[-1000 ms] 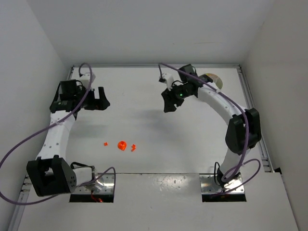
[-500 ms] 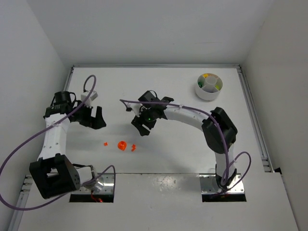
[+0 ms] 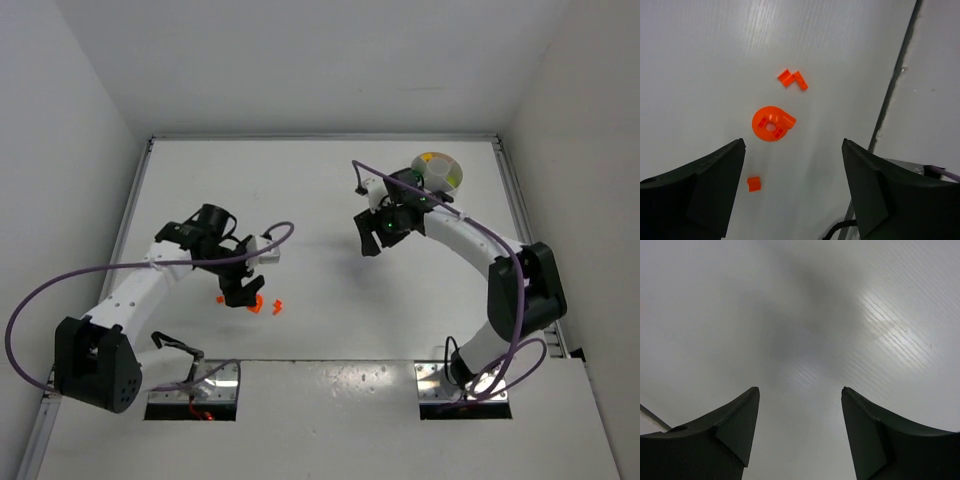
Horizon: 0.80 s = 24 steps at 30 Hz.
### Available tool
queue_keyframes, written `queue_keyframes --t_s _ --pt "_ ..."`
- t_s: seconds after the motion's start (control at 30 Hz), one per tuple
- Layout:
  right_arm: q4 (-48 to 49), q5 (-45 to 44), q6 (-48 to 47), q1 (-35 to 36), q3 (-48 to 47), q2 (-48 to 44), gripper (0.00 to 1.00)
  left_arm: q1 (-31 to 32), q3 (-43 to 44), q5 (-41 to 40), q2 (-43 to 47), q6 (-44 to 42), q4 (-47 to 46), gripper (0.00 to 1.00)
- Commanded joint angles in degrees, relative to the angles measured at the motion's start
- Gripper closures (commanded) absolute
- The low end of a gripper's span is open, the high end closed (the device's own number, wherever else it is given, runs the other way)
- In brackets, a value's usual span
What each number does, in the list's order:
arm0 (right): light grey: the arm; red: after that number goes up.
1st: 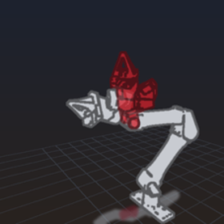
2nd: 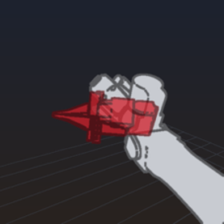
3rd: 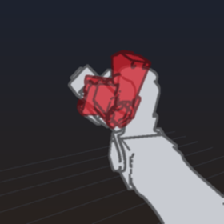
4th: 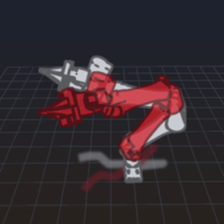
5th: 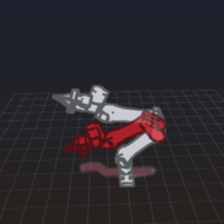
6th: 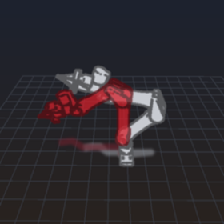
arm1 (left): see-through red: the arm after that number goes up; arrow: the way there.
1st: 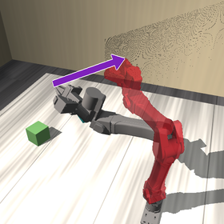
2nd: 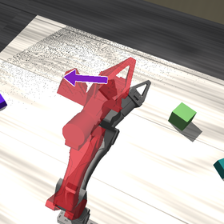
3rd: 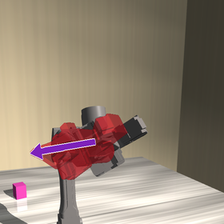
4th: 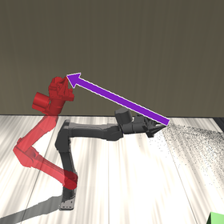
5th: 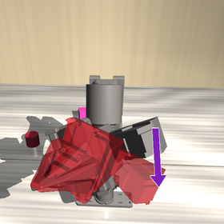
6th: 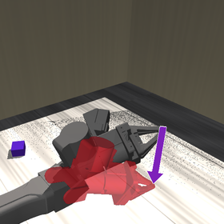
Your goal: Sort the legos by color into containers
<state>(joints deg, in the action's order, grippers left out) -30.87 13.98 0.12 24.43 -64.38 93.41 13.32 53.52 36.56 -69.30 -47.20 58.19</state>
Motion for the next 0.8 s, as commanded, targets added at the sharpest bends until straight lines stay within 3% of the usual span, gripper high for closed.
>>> queue_keyframes --t_s 0.0,0.23,0.5,0.77 --pt "0.9 1.9 1.3 -2.1 1.1 -3.3 0.33 3.2 -5.2 -9.0 3.1 -2.5 -7.4 0.17" --pt "0.9 3.7 1.8 -7.2 0.5 -3.9 0.33 10.1 -14.6 -19.1 5.1 -0.1 -17.5 0.16" --pt "2.0 6.5 2.3 -9.4 0.5 -3.4 0.32 10.1 -17.8 -19.9 1.4 1.3 -26.0 0.13" --pt "2.0 7.0 2.3 -10.6 1.0 -3.4 0.3 11.1 -19.1 -16.2 -2.3 -1.4 -28.7 0.11"
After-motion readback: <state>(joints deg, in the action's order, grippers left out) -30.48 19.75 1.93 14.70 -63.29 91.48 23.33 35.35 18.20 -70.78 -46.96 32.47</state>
